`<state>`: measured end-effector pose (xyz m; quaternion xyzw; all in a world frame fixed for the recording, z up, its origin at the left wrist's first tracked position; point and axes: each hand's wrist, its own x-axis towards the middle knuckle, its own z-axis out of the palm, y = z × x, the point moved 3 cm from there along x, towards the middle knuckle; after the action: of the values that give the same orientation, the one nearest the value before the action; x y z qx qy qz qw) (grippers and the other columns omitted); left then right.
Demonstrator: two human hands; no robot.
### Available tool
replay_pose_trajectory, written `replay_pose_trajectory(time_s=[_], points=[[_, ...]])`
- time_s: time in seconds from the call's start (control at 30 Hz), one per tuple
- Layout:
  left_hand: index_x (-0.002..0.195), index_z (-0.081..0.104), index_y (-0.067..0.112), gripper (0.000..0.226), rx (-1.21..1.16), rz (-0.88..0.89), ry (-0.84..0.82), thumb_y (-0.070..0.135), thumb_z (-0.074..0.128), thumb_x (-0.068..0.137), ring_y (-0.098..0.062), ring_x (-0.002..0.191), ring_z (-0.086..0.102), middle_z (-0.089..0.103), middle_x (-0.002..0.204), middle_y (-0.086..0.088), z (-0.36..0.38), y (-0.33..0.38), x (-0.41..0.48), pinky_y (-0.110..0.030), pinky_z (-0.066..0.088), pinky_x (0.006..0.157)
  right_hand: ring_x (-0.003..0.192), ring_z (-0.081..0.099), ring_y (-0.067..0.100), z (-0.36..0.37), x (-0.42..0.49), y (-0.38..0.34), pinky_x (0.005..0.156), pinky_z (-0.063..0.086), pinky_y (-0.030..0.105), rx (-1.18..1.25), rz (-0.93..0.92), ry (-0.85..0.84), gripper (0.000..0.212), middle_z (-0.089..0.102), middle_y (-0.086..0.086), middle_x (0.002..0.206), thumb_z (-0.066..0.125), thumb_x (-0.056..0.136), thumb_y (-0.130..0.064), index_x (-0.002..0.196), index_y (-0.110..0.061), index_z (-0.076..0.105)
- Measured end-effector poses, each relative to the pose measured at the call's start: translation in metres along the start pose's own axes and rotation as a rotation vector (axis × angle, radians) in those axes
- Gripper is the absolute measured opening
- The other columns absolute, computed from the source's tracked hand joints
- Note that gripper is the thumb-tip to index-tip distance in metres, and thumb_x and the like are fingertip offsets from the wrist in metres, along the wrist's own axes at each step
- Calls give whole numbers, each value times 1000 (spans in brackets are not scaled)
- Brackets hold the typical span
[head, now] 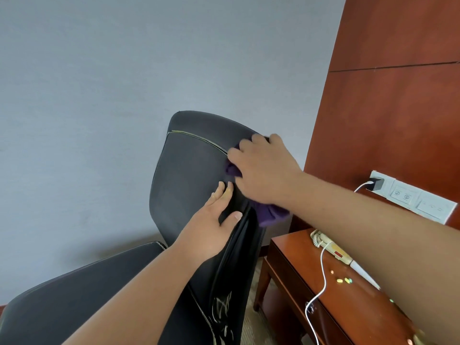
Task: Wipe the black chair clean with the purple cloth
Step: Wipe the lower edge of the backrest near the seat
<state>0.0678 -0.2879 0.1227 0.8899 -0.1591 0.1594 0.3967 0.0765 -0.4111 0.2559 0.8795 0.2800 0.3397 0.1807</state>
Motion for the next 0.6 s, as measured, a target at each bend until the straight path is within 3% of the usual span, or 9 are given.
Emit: replay_pose_trajectory(time_s=[0.1,0.2,0.3,0.4,0.47,0.53,0.6], points=[[148,2,54,65,14,-22,-14,48,44,98,4,145,4,-4,156,29,-1,-5,0,-17,12,110,111,49,29,2,24,2,87,34,44,-11,47,-47,34,57,3,119,45,92,-37,122,-21,51],[148,1,51,67,39,-11,0,53,43,96,3,145,1,-4,154,28,2,-6,1,-17,9,111,105,54,29,7,2,-12,82,35,44,-71,1,-37,33,60,5,115,45,93,-38,119,-19,52],[149,3,52,69,38,-17,28,62,39,91,-2,147,2,-4,155,25,11,-5,0,-23,16,114,97,58,28,6,-39,-20,80,40,43,19,65,5,30,63,4,107,49,91,-39,112,-19,53],[144,5,62,65,28,-124,94,69,37,87,-12,148,13,5,162,7,14,-12,-6,-24,22,108,84,60,28,0,-68,-29,69,46,40,114,79,29,28,64,3,90,59,84,-42,99,-18,57],[143,9,63,63,24,-199,148,69,40,88,-15,144,23,19,157,2,13,-18,-12,-28,27,110,77,61,30,-4,-68,-20,63,39,35,126,140,93,25,64,3,81,64,79,-41,88,-18,59],[145,17,58,62,23,-215,200,68,40,88,-12,134,37,32,146,6,13,-21,-16,-29,35,106,82,60,31,-12,-54,1,65,31,34,138,268,191,24,63,3,85,61,81,-41,88,-19,61],[145,25,53,60,24,-185,241,67,39,89,-1,121,42,37,137,14,15,-21,-24,-20,38,95,90,55,29,-16,-37,17,70,28,35,177,344,231,26,58,2,91,57,85,-44,93,-20,64]])
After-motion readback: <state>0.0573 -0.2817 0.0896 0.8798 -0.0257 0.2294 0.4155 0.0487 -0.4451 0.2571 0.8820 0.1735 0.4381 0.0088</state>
